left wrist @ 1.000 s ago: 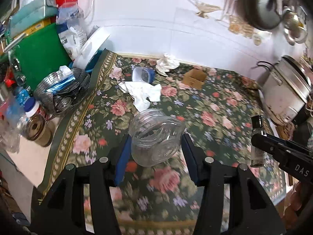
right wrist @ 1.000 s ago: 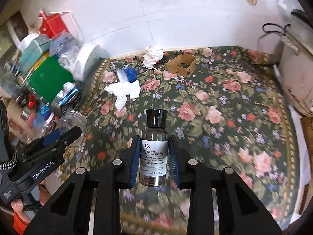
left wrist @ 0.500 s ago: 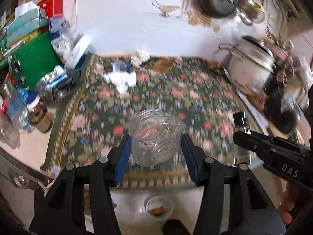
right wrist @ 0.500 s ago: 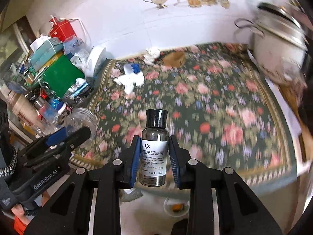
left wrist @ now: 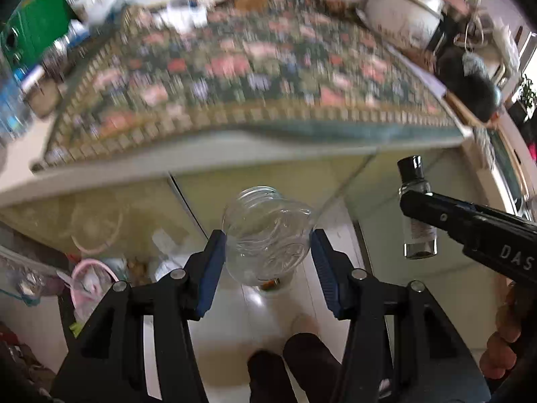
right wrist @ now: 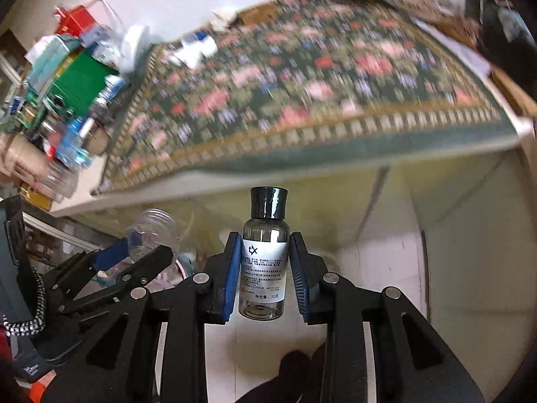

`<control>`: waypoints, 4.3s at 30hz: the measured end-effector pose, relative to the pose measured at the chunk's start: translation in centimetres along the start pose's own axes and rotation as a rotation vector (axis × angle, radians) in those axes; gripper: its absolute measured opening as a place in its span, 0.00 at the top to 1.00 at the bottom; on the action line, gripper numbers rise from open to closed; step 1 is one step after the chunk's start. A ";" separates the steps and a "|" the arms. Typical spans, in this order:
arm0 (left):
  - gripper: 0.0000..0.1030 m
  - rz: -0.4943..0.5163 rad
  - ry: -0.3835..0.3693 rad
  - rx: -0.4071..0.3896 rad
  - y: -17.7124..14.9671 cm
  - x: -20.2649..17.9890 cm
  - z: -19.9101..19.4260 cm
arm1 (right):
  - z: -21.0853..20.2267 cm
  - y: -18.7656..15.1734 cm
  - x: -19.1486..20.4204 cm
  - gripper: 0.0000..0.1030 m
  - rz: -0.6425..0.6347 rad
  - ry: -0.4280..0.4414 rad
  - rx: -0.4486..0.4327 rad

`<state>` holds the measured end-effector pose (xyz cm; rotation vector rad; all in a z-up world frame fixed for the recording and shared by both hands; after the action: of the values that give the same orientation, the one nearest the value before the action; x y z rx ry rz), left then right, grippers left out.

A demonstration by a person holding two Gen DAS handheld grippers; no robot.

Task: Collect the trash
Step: 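Carry the glass jar and brown bottle down over the white bucket, then open the left tool to drop the jar while the right tool drops the bottle, then raise both tools back up toward the counter, then grasp the white tissue with the left tool while the right tool grasps the cardboard box wall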

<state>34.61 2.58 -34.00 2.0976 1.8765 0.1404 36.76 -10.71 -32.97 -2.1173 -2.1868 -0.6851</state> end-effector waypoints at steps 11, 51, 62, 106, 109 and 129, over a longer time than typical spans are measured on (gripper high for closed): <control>0.50 -0.026 -0.008 0.168 -5.3 -0.7 12.8 | 7.6 -4.2 -5.6 0.74 0.036 -0.048 0.089; 0.44 -0.133 -0.084 0.364 -10.5 -0.3 43.5 | 30.2 -5.8 -15.5 0.63 -0.011 -0.040 0.190; 0.44 -0.148 -0.021 0.307 -8.0 0.1 33.8 | 24.7 -4.3 -13.3 0.63 -0.031 -0.040 0.165; 0.44 -0.073 0.090 -0.366 19.5 1.2 -15.1 | -14.0 13.7 2.3 0.40 -0.171 -0.129 -0.392; 0.44 -0.094 0.091 -0.348 22.7 1.0 -13.9 | -13.6 16.8 1.4 0.40 -0.191 -0.119 -0.377; 0.43 -0.297 0.131 -0.191 38.1 18.0 -2.0 | -2.5 34.1 1.6 0.40 -0.200 -0.123 -0.224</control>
<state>72.59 17.33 -23.17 1.7009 2.1330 0.3779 68.56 -10.59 -20.18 -2.1084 -2.5225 -0.8735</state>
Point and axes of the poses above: each gripper's, at about its wrist camera, not at the fingertips, and z roughly the way its jaws point, x to its left, y to its top, the point moved 4 cm from there along z, roughly the way its jaws point, and after that the axes turned 9 degrees about x, right-handed, at the moved point
